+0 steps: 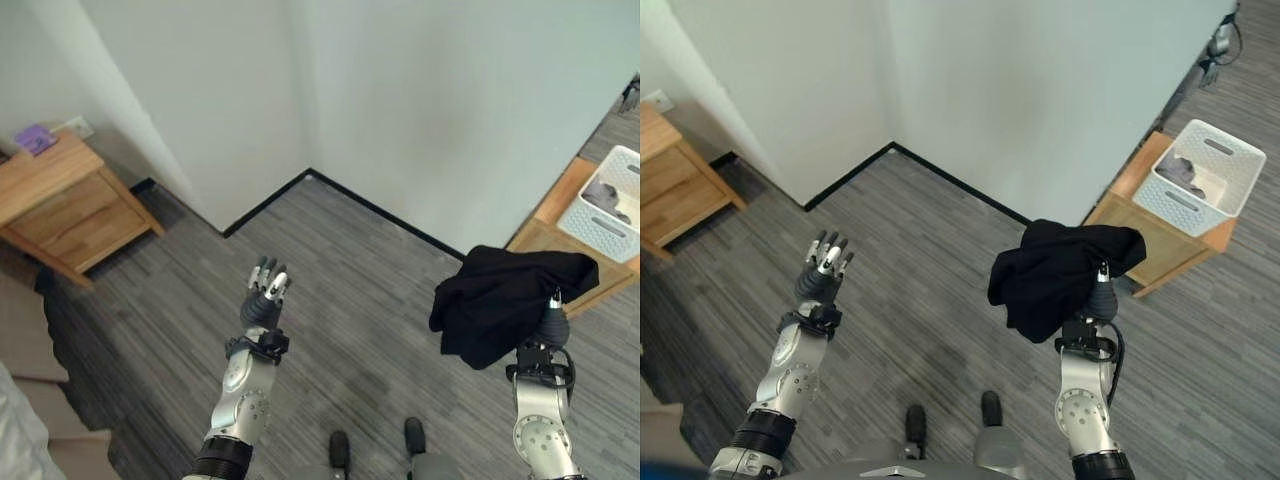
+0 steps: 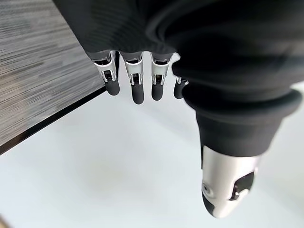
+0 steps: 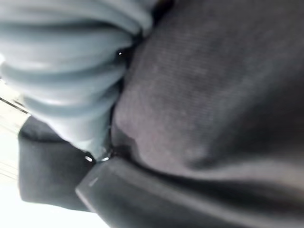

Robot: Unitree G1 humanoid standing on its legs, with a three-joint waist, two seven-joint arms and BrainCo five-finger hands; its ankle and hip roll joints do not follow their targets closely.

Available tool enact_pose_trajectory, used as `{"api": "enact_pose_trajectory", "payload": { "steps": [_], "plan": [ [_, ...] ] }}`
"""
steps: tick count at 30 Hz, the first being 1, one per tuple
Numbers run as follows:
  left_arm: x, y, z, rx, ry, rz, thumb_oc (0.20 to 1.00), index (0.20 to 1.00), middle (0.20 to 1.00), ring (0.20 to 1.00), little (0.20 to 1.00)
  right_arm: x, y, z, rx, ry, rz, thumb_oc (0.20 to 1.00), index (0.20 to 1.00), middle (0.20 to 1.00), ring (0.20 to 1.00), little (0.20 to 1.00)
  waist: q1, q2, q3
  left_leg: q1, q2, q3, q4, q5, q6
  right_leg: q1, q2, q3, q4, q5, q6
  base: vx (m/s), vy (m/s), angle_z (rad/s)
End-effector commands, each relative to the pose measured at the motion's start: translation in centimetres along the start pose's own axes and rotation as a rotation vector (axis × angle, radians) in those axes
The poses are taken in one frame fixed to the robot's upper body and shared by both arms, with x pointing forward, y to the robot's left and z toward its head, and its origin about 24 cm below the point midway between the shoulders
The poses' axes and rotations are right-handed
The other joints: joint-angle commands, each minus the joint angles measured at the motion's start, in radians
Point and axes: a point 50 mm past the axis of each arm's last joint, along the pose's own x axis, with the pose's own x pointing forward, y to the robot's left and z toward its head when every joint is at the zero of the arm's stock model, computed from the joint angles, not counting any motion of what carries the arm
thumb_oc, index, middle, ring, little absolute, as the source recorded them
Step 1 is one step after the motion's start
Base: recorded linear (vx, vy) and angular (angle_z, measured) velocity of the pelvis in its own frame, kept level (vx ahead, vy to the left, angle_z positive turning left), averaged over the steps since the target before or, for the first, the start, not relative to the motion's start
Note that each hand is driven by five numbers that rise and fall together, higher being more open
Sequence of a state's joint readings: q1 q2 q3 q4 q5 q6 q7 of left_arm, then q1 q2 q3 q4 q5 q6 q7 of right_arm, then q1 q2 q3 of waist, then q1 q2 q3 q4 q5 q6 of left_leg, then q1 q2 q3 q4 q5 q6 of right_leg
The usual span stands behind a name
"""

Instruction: Pick up bed clothes into laundry basket.

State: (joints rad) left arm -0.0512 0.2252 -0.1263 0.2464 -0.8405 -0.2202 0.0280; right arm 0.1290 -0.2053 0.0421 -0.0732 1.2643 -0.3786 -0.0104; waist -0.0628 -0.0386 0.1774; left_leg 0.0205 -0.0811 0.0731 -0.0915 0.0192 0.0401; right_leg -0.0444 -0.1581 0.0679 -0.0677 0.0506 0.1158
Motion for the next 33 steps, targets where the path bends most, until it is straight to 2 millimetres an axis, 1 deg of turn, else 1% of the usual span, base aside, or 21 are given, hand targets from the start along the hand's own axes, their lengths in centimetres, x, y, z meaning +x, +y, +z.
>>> {"api": "enact_pose_trajectory", "payload": {
  "steps": [1, 8, 13, 15, 16, 18, 19, 20, 21, 22, 23, 25, 26, 27, 29, 30, 31, 33],
  "plan": [
    [-0.7, 0.6, 0.9, 0.097, -0.034, -0.040, 1.000, 1.000, 1.000, 1.000, 1.000, 1.4, 2.7, 1.9, -0.013, -0.110, 0.162, 0.200, 0.200, 0.200, 0.200, 0.200, 0.025, 0.018, -0.058, 0.011, 0.105, 0.020, 0.035, -0.035, -0.065, 0.000, 0.076, -0.006, 0.042, -0.009, -0.006, 0.04, 0.098, -0.12],
    [-1.1, 1.3, 0.5, 0.103, -0.001, -0.022, 1.000, 1.000, 1.000, 1.000, 1.000, 1.1, 2.1, 1.7, 0.007, -0.107, 0.118, 0.200, 0.200, 0.200, 0.200, 0.200, 0.010, 0.022, -0.065, 0.046, 0.084, 0.073, 0.017, -0.055, -0.042, -0.024, 0.072, 0.044, 0.067, 0.000, 0.015, 0.02, 0.094, -0.26],
    [-1.2, 1.2, 0.4, 0.101, 0.008, -0.036, 1.000, 1.000, 1.000, 1.000, 1.000, 0.8, 1.7, 1.8, 0.002, -0.095, 0.100, 0.200, 0.200, 0.200, 0.200, 0.200, -0.001, 0.020, -0.059, 0.052, 0.074, 0.092, 0.029, -0.074, -0.033, -0.034, 0.068, 0.068, 0.067, 0.011, 0.024, 0.02, 0.054, -0.25],
    [-0.9, 1.0, 0.5, 0.108, 0.003, -0.043, 1.000, 1.000, 1.000, 1.000, 1.000, 1.0, 2.0, 1.7, 0.003, -0.089, 0.111, 0.200, 0.200, 0.200, 0.200, 0.200, -0.003, 0.019, -0.047, 0.045, 0.072, 0.105, 0.037, -0.074, -0.031, -0.053, 0.066, 0.068, 0.074, 0.023, 0.032, -0.04, 0.054, -0.18],
    [-0.7, 0.9, 0.8, 0.116, -0.005, -0.050, 1.000, 1.000, 1.000, 1.000, 1.000, 1.1, 2.4, 1.7, -0.002, -0.091, 0.126, 0.200, 0.200, 0.200, 0.200, 0.200, -0.001, 0.021, -0.038, 0.038, 0.072, 0.123, 0.034, -0.073, -0.028, -0.076, 0.059, 0.055, 0.089, 0.030, 0.043, -0.08, 0.059, -0.30],
    [-0.3, 0.6, 1.4, 0.131, -0.026, -0.062, 1.000, 1.000, 1.000, 1.000, 1.000, 1.5, 3.2, 1.5, 0.001, -0.092, 0.155, 0.200, 0.200, 0.200, 0.200, 0.200, 0.005, 0.027, -0.024, 0.030, 0.078, 0.157, 0.028, -0.069, -0.027, -0.117, 0.040, 0.008, 0.149, 0.036, 0.060, -0.13, 0.045, -0.55],
    [0.2, 0.4, 2.1, 0.144, -0.044, -0.067, 1.000, 1.000, 1.000, 1.000, 1.000, 1.6, 4.0, 1.0, 0.001, -0.081, 0.189, 0.200, 0.200, 0.200, 0.200, 0.200, 0.035, 0.039, 0.004, 0.020, 0.108, 0.198, 0.044, -0.065, -0.030, -0.134, -0.036, -0.198, 0.254, 0.009, 0.053, -0.15, 0.016, -0.59],
    [0.2, 0.4, 2.1, 0.145, -0.045, -0.068, 1.000, 1.000, 1.000, 1.000, 1.000, 1.6, 4.0, 1.0, 0.001, -0.081, 0.189, 0.200, 0.200, 0.200, 0.200, 0.200, 0.034, 0.039, 0.002, 0.016, 0.108, 0.196, 0.045, -0.064, -0.030, -0.136, -0.036, -0.200, 0.253, 0.011, 0.052, -0.17, 0.017, -0.70],
    [0.2, 0.5, 2.1, 0.151, -0.039, -0.070, 1.000, 1.000, 1.000, 1.000, 1.000, 1.6, 4.3, 0.6, 0.004, -0.060, 0.202, 0.200, 0.200, 0.200, 0.200, 0.200, 0.049, 0.046, 0.009, 0.013, 0.124, 0.220, 0.055, -0.060, -0.032, -0.120, -0.087, -0.317, 0.309, -0.008, 0.037, -0.09, 0.009, -1.06],
    [0.3, 0.5, 2.2, 0.156, -0.042, -0.070, 1.000, 1.000, 1.000, 1.000, 1.000, 1.5, 4.3, 0.2, 0.001, -0.040, 0.207, 0.200, 0.200, 0.200, 0.200, 0.200, 0.051, 0.049, 0.013, 0.013, 0.134, 0.239, 0.060, -0.055, -0.032, -0.108, -0.115, -0.372, 0.361, -0.019, 0.030, -0.05, 0.015, -0.94],
    [0.3, 0.6, 2.3, 0.151, -0.042, -0.069, 1.000, 1.000, 1.000, 1.000, 1.000, 1.5, 4.3, 0.0, 0.002, -0.022, 0.209, 0.200, 0.200, 0.200, 0.200, 0.200, 0.054, 0.046, 0.012, 0.028, 0.141, 0.253, 0.058, -0.066, -0.036, -0.090, -0.128, -0.386, 0.412, -0.049, 0.038, -0.03, -0.011, -0.72],
    [-0.1, 0.9, 2.3, 0.131, -0.043, -0.060, 1.000, 1.000, 1.000, 1.000, 1.000, 1.4, 4.3, -0.4, 0.011, -0.001, 0.215, 0.200, 0.200, 0.200, 0.200, 0.200, 0.070, 0.034, 0.001, 0.030, 0.143, 0.287, 0.055, -0.064, -0.036, -0.064, -0.142, -0.410, 0.429, -0.061, 0.038, -0.03, -0.063, -0.35],
    [-0.4, 1.1, 2.3, 0.126, -0.043, -0.051, 1.000, 1.000, 1.000, 1.000, 1.000, 1.3, 4.2, -0.5, 0.007, 0.009, 0.213, 0.200, 0.200, 0.200, 0.200, 0.200, 0.085, 0.025, -0.011, 0.030, 0.143, 0.304, 0.053, -0.060, -0.039, -0.049, -0.146, -0.433, 0.405, -0.050, 0.042, -0.05, -0.135, -0.57],
    [-0.5, 1.3, 2.2, 0.121, -0.041, -0.041, 1.000, 1.000, 1.000, 1.000, 1.000, 1.3, 4.2, -0.7, 0.001, 0.020, 0.218, 0.200, 0.200, 0.200, 0.200, 0.200, 0.103, 0.014, -0.020, 0.026, 0.144, 0.318, 0.052, -0.056, -0.047, -0.026, -0.152, -0.468, 0.350, -0.041, 0.045, -0.02, -0.159, -0.70],
    [-0.8, 1.7, 1.8, 0.116, -0.020, -0.029, 1.000, 1.000, 1.000, 1.000, 1.000, 0.9, 3.8, -0.7, -0.004, 0.038, 0.206, 0.200, 0.200, 0.200, 0.200, 0.200, 0.115, 0.000, -0.041, 0.021, 0.148, 0.327, 0.053, -0.047, -0.061, 0.010, -0.127, -0.474, 0.255, -0.066, 0.036, 0.02, -0.228, -0.97],
    [-1.0, 2.0, 1.7, 0.118, -0.015, -0.020, 1.000, 1.000, 1.000, 1.000, 1.000, 0.8, 3.3, -0.7, -0.015, 0.045, 0.195, 0.200, 0.200, 0.200, 0.200, 0.200, 0.117, -0.001, -0.049, 0.012, 0.162, 0.323, 0.063, -0.038, -0.074, 0.024, -0.094, -0.455, 0.209, -0.081, 0.021, 0.04, -0.297, -0.72],
    [-1.0, 2.1, 1.6, 0.109, -0.014, -0.011, 1.000, 1.000, 1.000, 1.000, 1.000, 0.8, 3.3, -0.4, -0.023, 0.041, 0.200, 0.200, 0.200, 0.200, 0.200, 0.200, 0.114, -0.004, -0.050, 0.001, 0.181, 0.320, 0.082, -0.032, -0.088, 0.026, -0.069, -0.442, 0.188, -0.084, 0.011, 0.04, -0.319, -0.24],
    [-1.1, 2.0, 1.4, 0.085, -0.008, -0.009, 1.000, 1.000, 1.000, 1.000, 1.000, 0.9, 3.7, -0.1, -0.026, 0.041, 0.223, 0.200, 0.200, 0.200, 0.200, 0.200, 0.110, -0.010, -0.041, -0.024, 0.216, 0.313, 0.176, -0.046, -0.111, 0.053, -0.039, -0.449, 0.153, -0.101, -0.012, 0.03, -0.292, 0.05]
  ]
}}
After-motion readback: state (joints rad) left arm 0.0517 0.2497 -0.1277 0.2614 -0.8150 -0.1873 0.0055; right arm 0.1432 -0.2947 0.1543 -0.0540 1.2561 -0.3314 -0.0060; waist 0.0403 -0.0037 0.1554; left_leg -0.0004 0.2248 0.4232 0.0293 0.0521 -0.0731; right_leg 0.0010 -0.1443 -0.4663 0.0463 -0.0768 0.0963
